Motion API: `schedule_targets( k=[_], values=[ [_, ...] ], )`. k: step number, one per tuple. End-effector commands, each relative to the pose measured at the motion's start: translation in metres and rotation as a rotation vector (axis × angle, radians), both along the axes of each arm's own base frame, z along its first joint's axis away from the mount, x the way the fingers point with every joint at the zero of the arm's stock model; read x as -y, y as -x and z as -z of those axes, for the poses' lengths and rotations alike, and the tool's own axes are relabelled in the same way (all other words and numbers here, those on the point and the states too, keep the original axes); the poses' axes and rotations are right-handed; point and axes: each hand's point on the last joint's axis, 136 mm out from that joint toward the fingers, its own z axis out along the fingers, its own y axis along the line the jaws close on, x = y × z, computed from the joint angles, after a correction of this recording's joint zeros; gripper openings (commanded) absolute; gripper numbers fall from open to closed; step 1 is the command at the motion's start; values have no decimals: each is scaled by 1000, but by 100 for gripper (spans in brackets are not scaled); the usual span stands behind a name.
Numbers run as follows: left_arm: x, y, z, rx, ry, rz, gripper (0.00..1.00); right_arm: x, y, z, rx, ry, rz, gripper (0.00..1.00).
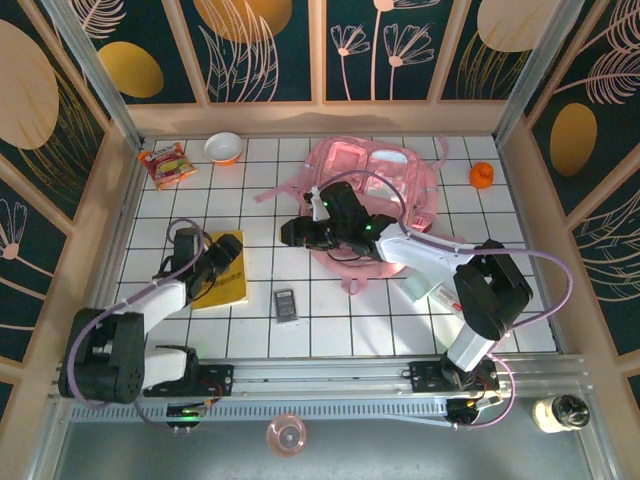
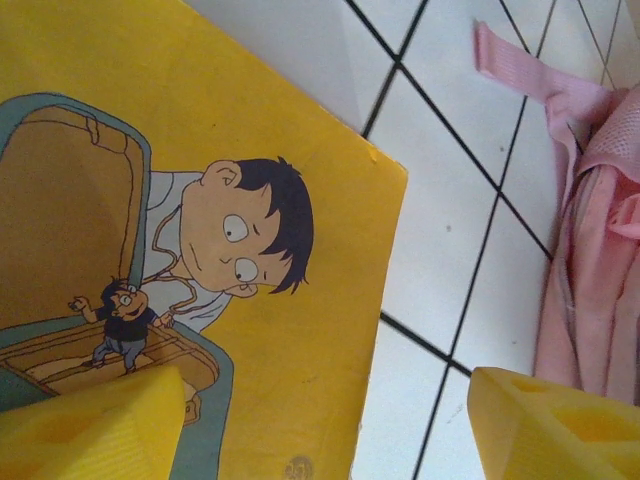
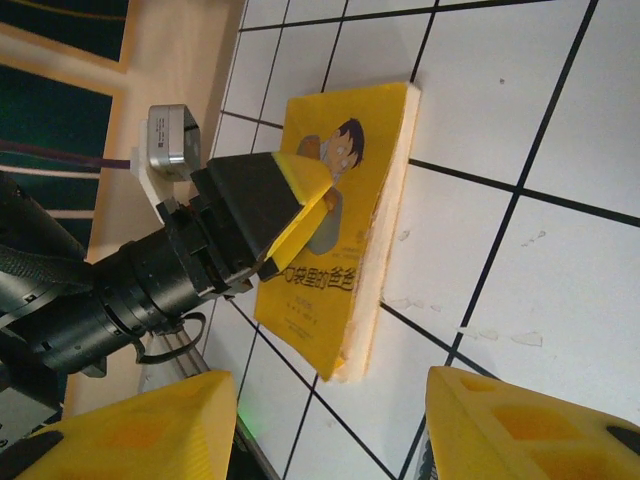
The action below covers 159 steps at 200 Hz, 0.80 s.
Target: Pack books, pencil case, and school supplies into a backpack
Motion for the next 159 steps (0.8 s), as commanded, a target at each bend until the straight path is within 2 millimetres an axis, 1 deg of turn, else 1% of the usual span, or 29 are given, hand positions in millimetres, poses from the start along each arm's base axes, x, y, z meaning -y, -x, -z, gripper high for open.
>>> schedule_targets(
  k=[1, 12, 25, 31, 43, 52, 64, 79, 83, 98, 101, 106, 115, 135, 146, 159],
  values=[
    [14, -21, -20, 21, 51, 20, 76, -10, -8, 0, -45, -28, 48, 52],
    [12, -31, -38, 44, 9, 28, 77, -15, -7, 3, -72, -31, 45, 49],
    [3, -38, -54, 46, -50, 47, 78, -22, -3, 7, -110, -33, 40, 47],
    [-3, -40, -57, 35, -69, 54, 78, -26, 0, 9, -121, -30, 44, 46],
    [-22, -38, -58, 11, -102, 47, 77, -34, 6, 16, -143, -11, 55, 46],
    [-38, -33, -53, -14, -118, 30, 76, -37, 9, 25, -170, 14, 74, 45],
    [-55, -25, -46, -41, -140, 20, 74, -45, 15, 36, -193, 45, 76, 45],
    [-66, -12, -36, -66, -174, 34, 73, -54, 20, 49, -208, 91, 70, 45],
    [-69, -8, -32, -76, -185, 33, 71, -57, 21, 52, -208, 100, 66, 45],
    [-80, 5, -15, -123, -218, 13, 69, -68, 25, 67, -222, 133, 32, 45],
    [-83, 8, -12, -133, -228, 5, 69, -70, 26, 69, -223, 137, 23, 44],
    [-88, 12, -6, -152, -242, -6, 69, -74, 28, 75, -228, 144, 7, 40],
    [-95, 18, 1, -172, -263, -24, 69, -81, 29, 82, -245, 150, -19, 39],
    [-100, 28, 18, -216, -275, -42, 69, -94, 31, 98, -260, 175, -58, 37],
    [-98, 29, 22, -232, -257, -45, 69, -97, 30, 105, -262, 198, -68, 37],
    [-93, 28, 25, -229, -218, -42, 68, -98, 25, 109, -253, 225, -66, 38]
  ],
)
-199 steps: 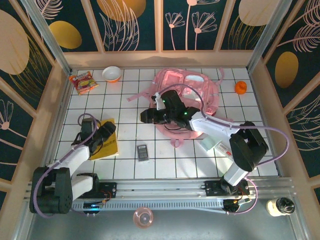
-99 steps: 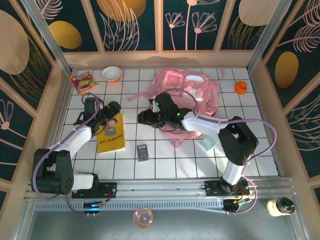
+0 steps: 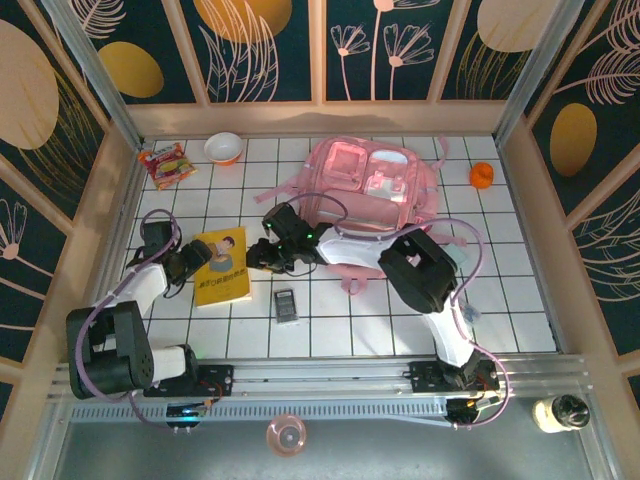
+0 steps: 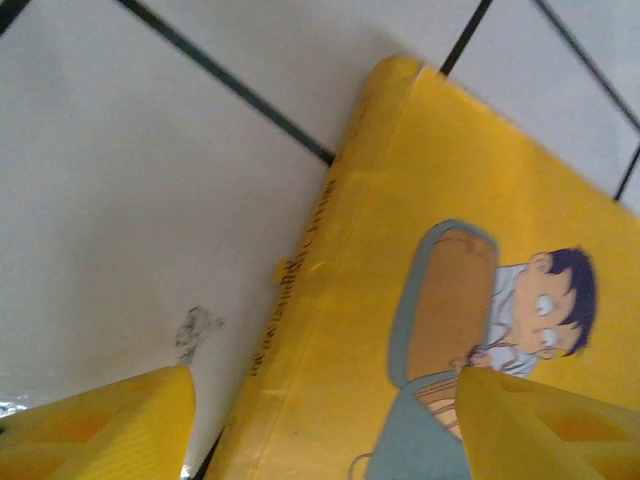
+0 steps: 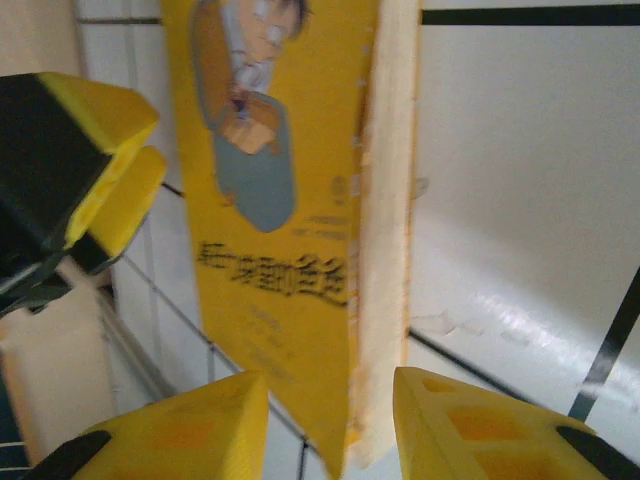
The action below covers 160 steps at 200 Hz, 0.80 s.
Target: Pack books, pencil case, and school supplies into a backpack
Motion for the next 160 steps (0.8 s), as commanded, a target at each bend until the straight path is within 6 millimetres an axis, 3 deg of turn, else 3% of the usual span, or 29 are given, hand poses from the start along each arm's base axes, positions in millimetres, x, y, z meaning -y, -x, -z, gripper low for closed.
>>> schedule_targets(
  k=[1, 29, 54, 68, 87, 103, 123, 160],
  values=[
    [2, 4, 9, -21, 18, 3, 67, -4, 0, 5, 2, 50, -38, 38],
    [26, 4, 12, 0, 162, 37, 56, -4, -10, 9, 19, 88, -37, 39],
    [46, 15, 10, 2, 272, 75, 53, 3, -19, 8, 34, 114, -32, 39],
    [55, 20, 2, 18, 324, 84, 53, 17, -29, 7, 42, 165, -9, 40],
    [44, 21, -13, 64, 281, 13, 56, 34, -37, 2, 64, 218, 20, 41],
    [28, 22, -21, 83, 199, -44, 58, 35, -33, -1, 64, 222, 14, 42],
    [21, 27, -11, 29, 143, -35, 57, 27, -24, 3, 38, 209, -14, 42],
    [27, 30, 5, -17, 168, -5, 52, 11, -11, 21, -8, 201, -82, 41]
  ],
)
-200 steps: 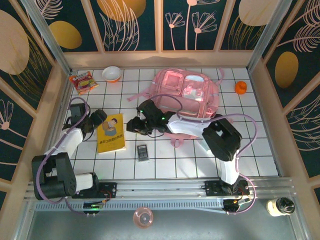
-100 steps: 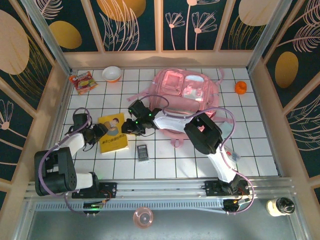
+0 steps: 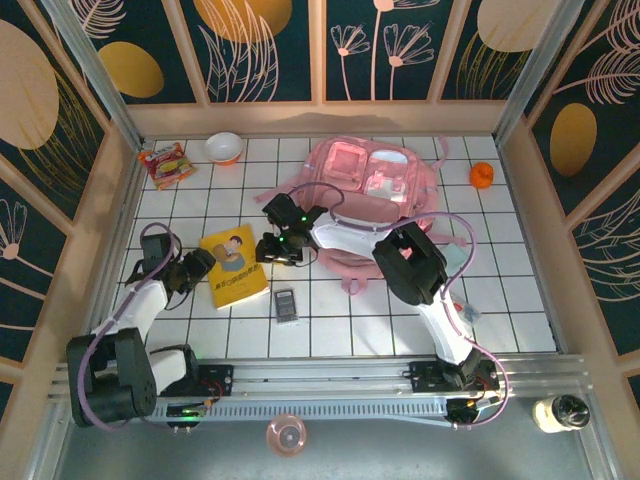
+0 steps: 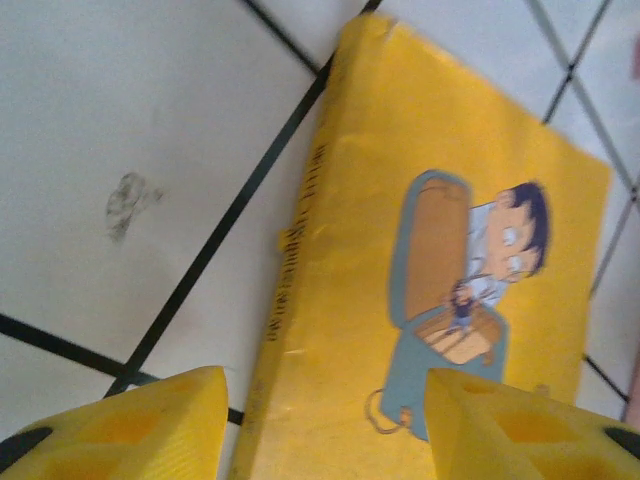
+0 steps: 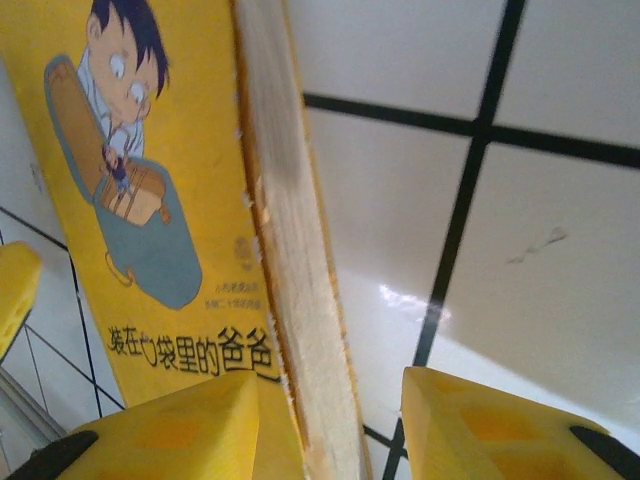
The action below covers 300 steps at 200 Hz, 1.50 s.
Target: Pack books, pencil case, and school supplies into a backpack
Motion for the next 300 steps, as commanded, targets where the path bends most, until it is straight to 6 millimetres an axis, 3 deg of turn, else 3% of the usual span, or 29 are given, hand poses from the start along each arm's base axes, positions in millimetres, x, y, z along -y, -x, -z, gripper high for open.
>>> schedule_targets(
  k=[1, 29, 62, 80, 107, 152, 180, 218, 266, 288, 300],
  values=[
    [0, 7, 9, -48, -2, 10, 52, -14, 11, 5, -26, -3, -60, 41],
    [7, 9, 17, -65, 28, 35, 49, -16, 13, 20, -50, 31, -74, 36],
    [19, 10, 24, -81, 92, 76, 46, -5, 10, 42, -60, 105, -63, 20],
    [25, 8, 20, -64, 129, 94, 45, 5, 11, 56, -84, 131, -54, 10],
    [41, 3, 6, -20, 220, 131, 45, 13, 12, 67, -123, 116, -44, 3],
    [66, -16, -47, 106, 340, 205, 46, 4, 11, 58, -138, 51, -45, 0],
    [74, -20, -63, 126, 367, 243, 46, 3, 9, 53, -135, 35, -39, 0],
    [73, -15, -44, 83, 336, 247, 45, 6, 5, 46, -124, 13, -19, 0],
    [89, -14, -32, 67, 397, 274, 44, 4, 2, 39, -119, -20, -6, 0],
    [81, -16, -26, 48, 322, 267, 38, 3, -1, 33, -105, -36, -2, 1],
    [73, -18, -25, 41, 257, 258, 27, 2, -4, 25, -84, -50, 7, 2]
  ],
)
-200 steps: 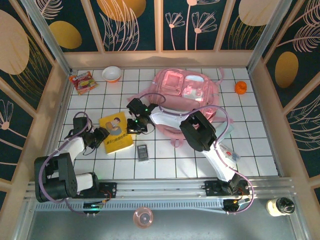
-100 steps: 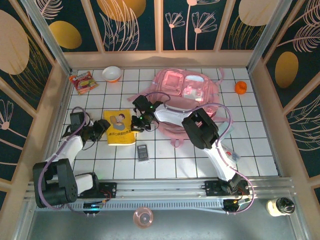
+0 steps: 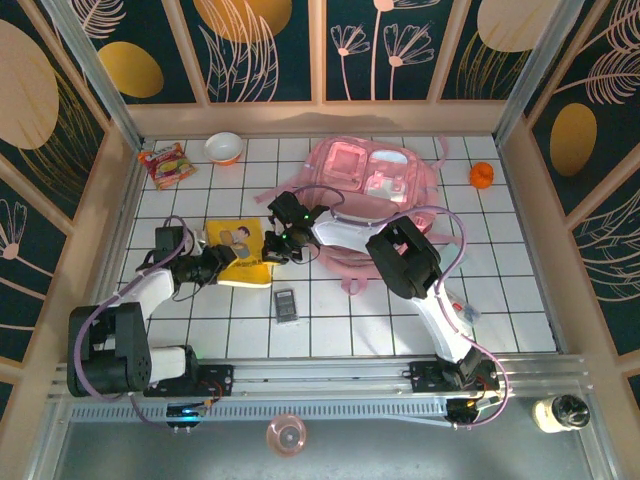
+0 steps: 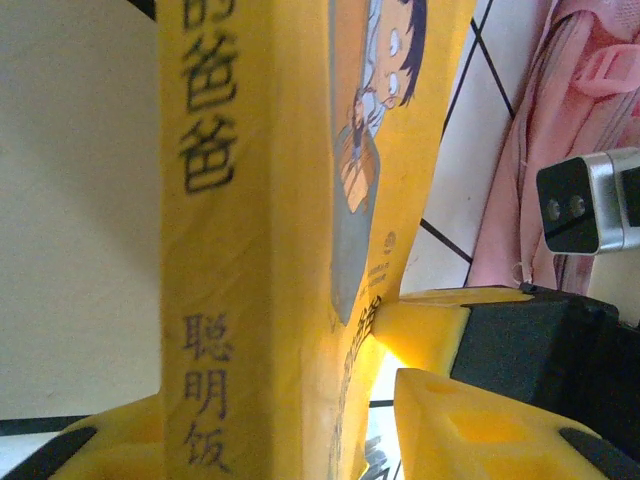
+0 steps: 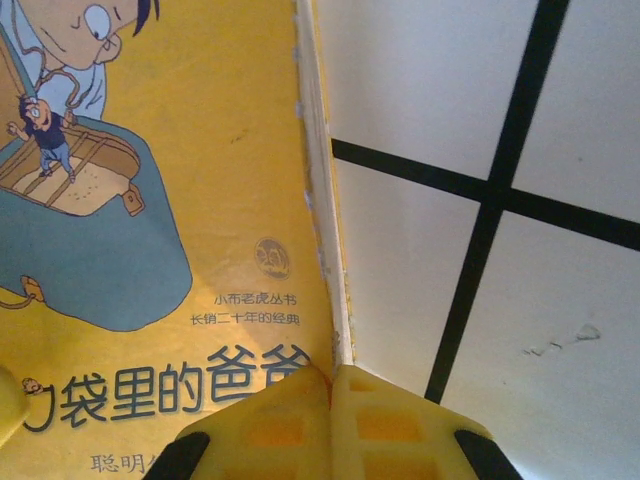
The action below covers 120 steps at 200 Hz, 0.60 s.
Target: Pack books, pencil case, and school supplies into a backpack
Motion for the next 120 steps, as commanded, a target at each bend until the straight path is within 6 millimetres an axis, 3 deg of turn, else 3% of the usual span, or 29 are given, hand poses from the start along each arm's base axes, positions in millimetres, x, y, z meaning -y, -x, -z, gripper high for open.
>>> schedule_targets(
  k=[1, 27, 59, 89, 120],
  values=[
    [-3, -8, -8, 31, -56, 22, 26, 6, 7, 5, -2, 27, 19, 2],
    [-20, -19, -25, 98, -199, 17, 13, 13, -8, -34, 90, -44, 63, 15],
    [-26, -42, -81, 284, -285, 24, 0, 38, -26, -104, 241, -185, 150, 29],
    [6, -58, -155, 574, -142, 111, 0, 81, -35, -170, 419, -328, 222, 33],
    [57, -45, -224, 843, 59, 276, 0, 130, -28, -232, 690, -425, 261, 35]
  ],
)
